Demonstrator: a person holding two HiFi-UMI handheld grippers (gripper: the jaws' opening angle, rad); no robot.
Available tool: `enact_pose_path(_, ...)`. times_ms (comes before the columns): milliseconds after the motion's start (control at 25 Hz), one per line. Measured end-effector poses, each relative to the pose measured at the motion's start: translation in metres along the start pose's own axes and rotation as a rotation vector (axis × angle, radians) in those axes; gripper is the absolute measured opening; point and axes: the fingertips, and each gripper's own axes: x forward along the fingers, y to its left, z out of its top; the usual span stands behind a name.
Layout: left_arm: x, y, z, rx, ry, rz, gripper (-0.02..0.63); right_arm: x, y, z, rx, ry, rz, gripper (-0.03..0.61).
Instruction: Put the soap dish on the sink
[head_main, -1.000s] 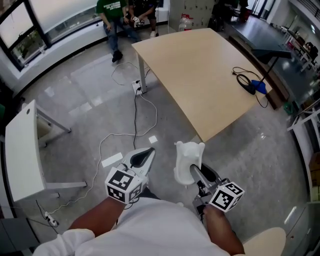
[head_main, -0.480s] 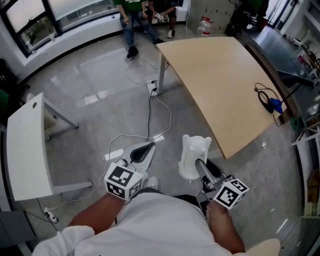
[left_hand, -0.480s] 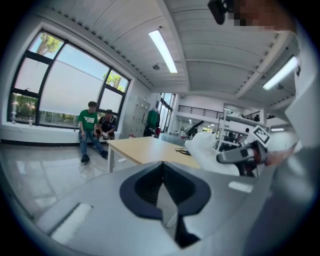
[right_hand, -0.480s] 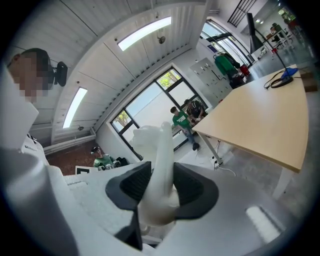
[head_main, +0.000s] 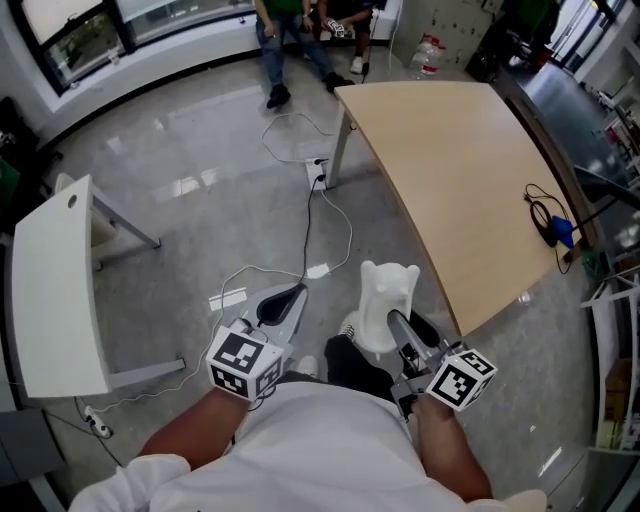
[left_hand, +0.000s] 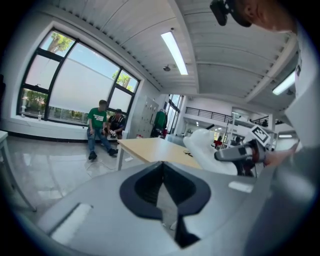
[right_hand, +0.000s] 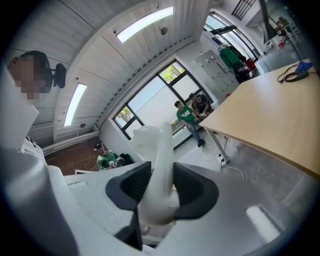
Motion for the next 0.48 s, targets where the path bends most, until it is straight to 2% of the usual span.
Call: enact_pose_path(480, 0.022, 0.047, 0.015, 0.004, 0.018, 0.079, 0.008, 0.070, -0.019, 0.014, 0.027, 0.038, 0.083, 0.143)
